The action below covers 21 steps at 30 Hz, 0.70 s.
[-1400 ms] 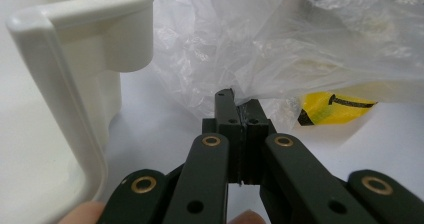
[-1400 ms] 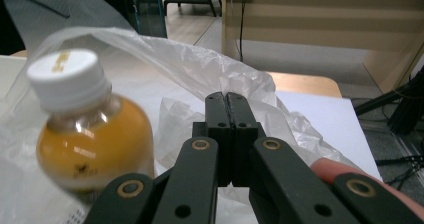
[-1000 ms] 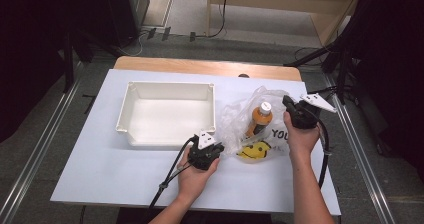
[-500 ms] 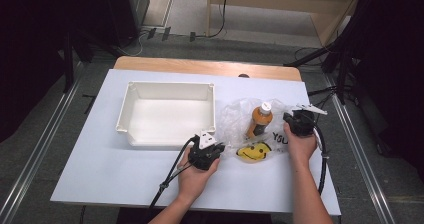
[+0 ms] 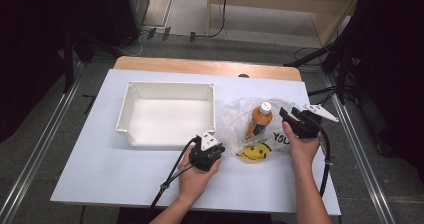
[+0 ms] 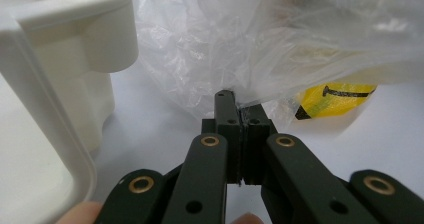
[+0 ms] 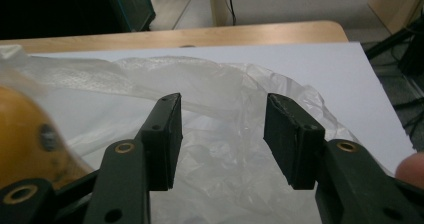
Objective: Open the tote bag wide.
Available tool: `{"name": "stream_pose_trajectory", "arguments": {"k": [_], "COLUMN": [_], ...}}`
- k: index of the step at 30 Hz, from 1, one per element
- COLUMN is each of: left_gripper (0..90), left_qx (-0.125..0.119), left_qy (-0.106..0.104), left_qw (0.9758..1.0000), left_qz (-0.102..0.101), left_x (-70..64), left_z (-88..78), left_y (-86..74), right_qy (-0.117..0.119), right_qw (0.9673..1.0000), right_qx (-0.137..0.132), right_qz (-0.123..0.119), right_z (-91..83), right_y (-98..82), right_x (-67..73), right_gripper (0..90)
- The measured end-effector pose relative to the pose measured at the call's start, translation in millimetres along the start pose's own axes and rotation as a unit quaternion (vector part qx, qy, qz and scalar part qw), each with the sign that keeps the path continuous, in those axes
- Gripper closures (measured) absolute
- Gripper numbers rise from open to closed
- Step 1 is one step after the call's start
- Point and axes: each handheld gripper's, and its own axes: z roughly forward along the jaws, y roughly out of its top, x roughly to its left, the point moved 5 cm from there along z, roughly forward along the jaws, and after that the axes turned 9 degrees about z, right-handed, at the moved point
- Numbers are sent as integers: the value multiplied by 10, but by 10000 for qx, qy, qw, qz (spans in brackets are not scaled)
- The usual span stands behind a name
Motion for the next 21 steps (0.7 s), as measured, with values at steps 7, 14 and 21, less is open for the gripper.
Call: {"name": "stream_pose_trajectory", "arguments": {"k": [7,14,21], "left_gripper": [900,760,335], "left_qx": [51,-133,-808], "left_qy": [8,116,231], "left_qw": [10000,9995,9961], "left_qz": [-16,251,261], "left_x": [2,-56,-72], "left_z": [12,-31,-209], "left_y": [-4,3,75], "right_qy": [104,-300,-328], "right_qw": [9984,9937,9936], "right_qx": [553,1057,1075], "right_qz": [-94,215,136], "right_z": [-86,-125,-123], "right_y": [-287,-579,-613], "right_x": [-14,-308,-298], "right_gripper": [766,886,882]}}
